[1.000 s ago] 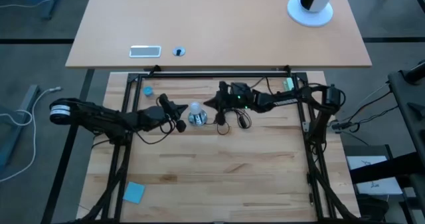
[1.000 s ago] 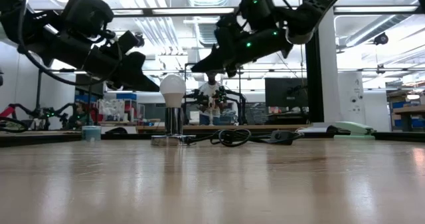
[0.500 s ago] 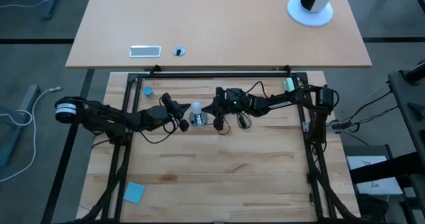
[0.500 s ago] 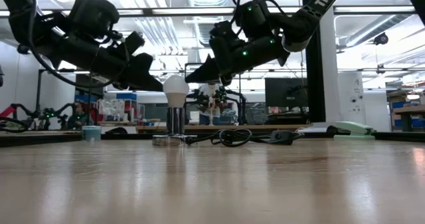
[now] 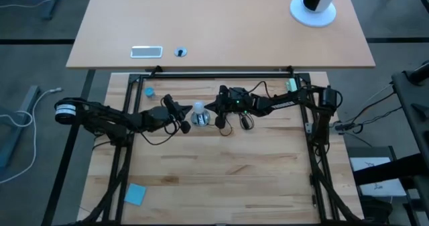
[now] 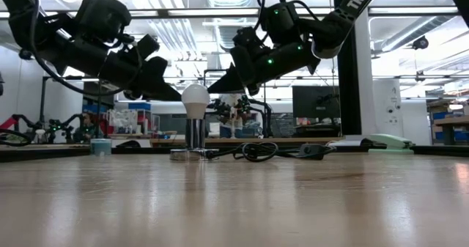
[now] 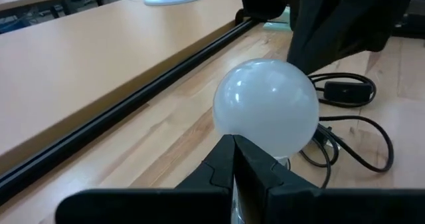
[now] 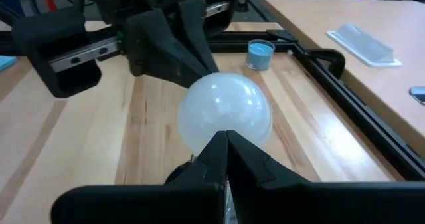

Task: Screw lightbulb
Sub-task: Remove the lightbulb from the lamp

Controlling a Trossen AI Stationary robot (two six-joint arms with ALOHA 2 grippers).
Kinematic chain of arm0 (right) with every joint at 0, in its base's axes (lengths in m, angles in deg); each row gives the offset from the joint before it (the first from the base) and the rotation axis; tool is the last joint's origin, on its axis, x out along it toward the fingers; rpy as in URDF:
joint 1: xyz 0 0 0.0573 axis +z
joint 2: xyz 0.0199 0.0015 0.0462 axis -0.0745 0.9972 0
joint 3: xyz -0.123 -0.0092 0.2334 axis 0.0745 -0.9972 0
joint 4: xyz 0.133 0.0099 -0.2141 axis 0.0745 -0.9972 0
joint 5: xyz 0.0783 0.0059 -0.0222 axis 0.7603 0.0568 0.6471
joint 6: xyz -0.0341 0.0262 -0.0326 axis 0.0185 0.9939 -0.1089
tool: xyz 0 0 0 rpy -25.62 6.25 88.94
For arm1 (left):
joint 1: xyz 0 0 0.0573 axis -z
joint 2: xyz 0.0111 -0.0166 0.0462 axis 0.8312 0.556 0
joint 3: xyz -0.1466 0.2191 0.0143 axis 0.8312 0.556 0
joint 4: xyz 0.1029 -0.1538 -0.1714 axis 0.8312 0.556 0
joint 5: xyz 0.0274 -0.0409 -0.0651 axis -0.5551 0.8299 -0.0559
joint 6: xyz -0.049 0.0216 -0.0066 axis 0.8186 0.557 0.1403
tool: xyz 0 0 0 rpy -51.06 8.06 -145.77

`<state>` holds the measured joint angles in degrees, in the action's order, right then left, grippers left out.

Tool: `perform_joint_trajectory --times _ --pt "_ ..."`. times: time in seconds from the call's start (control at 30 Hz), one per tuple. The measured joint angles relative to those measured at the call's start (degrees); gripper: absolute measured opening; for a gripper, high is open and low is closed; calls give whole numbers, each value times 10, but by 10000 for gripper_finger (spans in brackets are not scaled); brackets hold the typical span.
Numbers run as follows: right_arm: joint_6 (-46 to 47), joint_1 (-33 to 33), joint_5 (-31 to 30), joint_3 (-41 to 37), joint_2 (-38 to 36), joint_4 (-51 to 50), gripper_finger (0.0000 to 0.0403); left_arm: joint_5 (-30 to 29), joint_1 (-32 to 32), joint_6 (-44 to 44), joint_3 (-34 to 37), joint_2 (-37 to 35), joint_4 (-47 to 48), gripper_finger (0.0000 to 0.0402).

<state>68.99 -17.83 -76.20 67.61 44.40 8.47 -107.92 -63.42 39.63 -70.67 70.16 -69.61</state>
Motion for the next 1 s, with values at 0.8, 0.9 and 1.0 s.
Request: perform_joint_trajectory --times 0.8,0.9,1.0 --pt "-35 -3 -60 -2 -53 -92 2 -30 30 16 0 -30 29 0" --pt "-20 3 14 -7 -60 -87 2 -89 24 -25 0 -36 23 0" --pt "-6 20 50 -10 -46 -56 2 -89 -3 -59 -3 -32 18 0"
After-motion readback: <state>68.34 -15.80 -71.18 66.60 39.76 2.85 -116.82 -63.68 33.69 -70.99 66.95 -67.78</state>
